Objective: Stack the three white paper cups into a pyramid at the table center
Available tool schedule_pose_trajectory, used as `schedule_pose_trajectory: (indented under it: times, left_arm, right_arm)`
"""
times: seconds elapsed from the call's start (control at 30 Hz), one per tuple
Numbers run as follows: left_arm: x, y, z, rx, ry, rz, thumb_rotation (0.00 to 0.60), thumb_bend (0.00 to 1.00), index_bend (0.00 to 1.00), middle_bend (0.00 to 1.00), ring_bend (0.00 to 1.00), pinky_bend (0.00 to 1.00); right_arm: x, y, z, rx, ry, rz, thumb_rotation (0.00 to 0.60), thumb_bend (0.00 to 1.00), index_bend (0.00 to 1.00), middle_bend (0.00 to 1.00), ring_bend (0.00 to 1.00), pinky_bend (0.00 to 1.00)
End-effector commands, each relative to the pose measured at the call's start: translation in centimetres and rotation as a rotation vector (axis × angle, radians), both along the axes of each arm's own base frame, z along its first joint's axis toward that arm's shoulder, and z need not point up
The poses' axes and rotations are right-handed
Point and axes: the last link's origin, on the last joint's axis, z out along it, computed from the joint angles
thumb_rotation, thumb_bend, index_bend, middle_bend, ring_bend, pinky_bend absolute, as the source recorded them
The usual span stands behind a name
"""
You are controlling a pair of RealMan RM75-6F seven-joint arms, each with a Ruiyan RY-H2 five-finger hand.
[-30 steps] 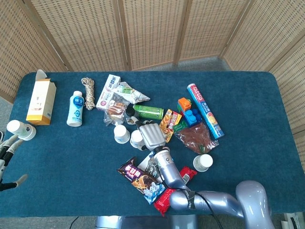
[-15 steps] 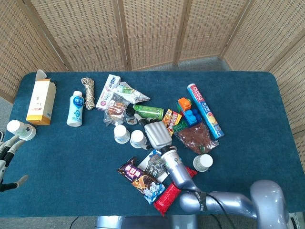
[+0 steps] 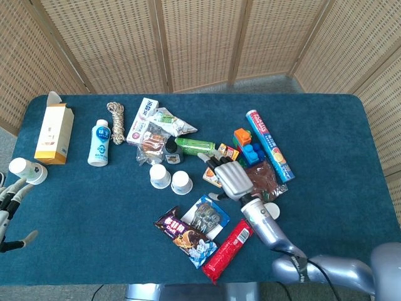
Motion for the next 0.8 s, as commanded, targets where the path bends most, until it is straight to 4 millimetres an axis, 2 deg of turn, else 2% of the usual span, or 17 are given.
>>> schedule_pose_trajectory:
  times: [0.03,0.37,0.8]
  left_arm:
    - [0.0,0.0,0.0,0.000,-0.001,0.001,0.600,0.28,0.04,0.00,0.00,0.00]
    - [-0.1,0.1,-0.2,-0.007,0.003,0.004,0.600,0.28,0.04,0.00,0.00,0.00]
    - [-0.1,0.2,-0.5,-0.012,0.012,0.012,0.600,0.28,0.04,0.00,0.00,0.00]
  right_arm:
    - [-1.9,0.7,0.9,-0.002,0.032,0.018,0.600,0.07,0.05,0.16,0.07,0.24]
    - [-6.6,1.6,2.9,0.030,0.139,0.036,0.600,0.05,0.05,0.16,0.07,0.24]
    - [-9.0,3.3,4.5,0.087,0.196,0.075,0.600,0.04,0.05,0.16,0.07,0.24]
